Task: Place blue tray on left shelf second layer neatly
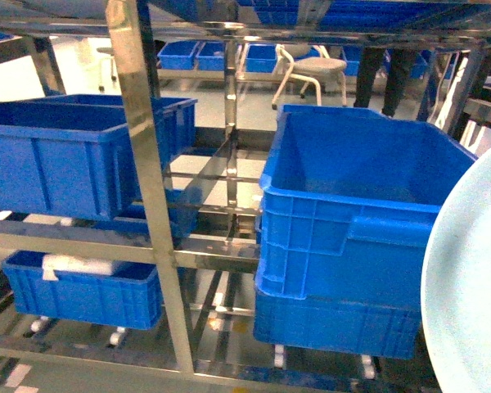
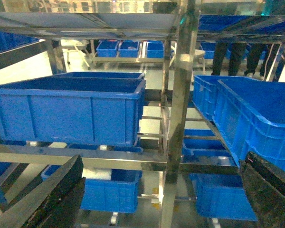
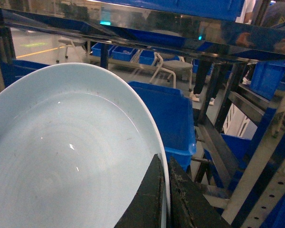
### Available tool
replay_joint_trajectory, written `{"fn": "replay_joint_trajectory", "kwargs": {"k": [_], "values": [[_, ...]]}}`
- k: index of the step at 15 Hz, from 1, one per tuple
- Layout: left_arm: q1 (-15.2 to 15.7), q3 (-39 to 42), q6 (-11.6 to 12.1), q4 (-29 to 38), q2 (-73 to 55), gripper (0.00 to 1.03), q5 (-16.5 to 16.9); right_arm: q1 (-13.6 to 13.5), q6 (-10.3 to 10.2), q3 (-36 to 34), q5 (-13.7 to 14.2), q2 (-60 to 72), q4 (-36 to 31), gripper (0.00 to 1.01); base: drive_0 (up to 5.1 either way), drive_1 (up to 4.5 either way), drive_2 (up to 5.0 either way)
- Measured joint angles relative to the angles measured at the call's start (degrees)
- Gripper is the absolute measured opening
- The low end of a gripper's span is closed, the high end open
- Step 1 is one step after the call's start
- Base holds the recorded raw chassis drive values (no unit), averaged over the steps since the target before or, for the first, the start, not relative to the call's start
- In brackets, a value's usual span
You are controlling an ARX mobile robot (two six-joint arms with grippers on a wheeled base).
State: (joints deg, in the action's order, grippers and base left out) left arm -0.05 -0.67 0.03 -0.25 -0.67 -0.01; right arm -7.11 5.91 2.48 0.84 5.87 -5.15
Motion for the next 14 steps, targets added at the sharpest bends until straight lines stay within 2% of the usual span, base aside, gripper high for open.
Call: {"fn": "replay_joint_trajectory", "kwargs": {"k": [1,14], "values": [[-0.02,0.00,0.00,-0.02,0.00,0.98,0.07,0.02,0.02,0.00,0.07,0.00,-0.02,0.02,-0.8,-0.82,-0.8],[0.00,0.00,0.00,0.00,0.00,0.98,-0.02,0.00,0.00,0.00,0.00,-0.07,-0.02,0.02,0.1,4.12,-3.9]]}}
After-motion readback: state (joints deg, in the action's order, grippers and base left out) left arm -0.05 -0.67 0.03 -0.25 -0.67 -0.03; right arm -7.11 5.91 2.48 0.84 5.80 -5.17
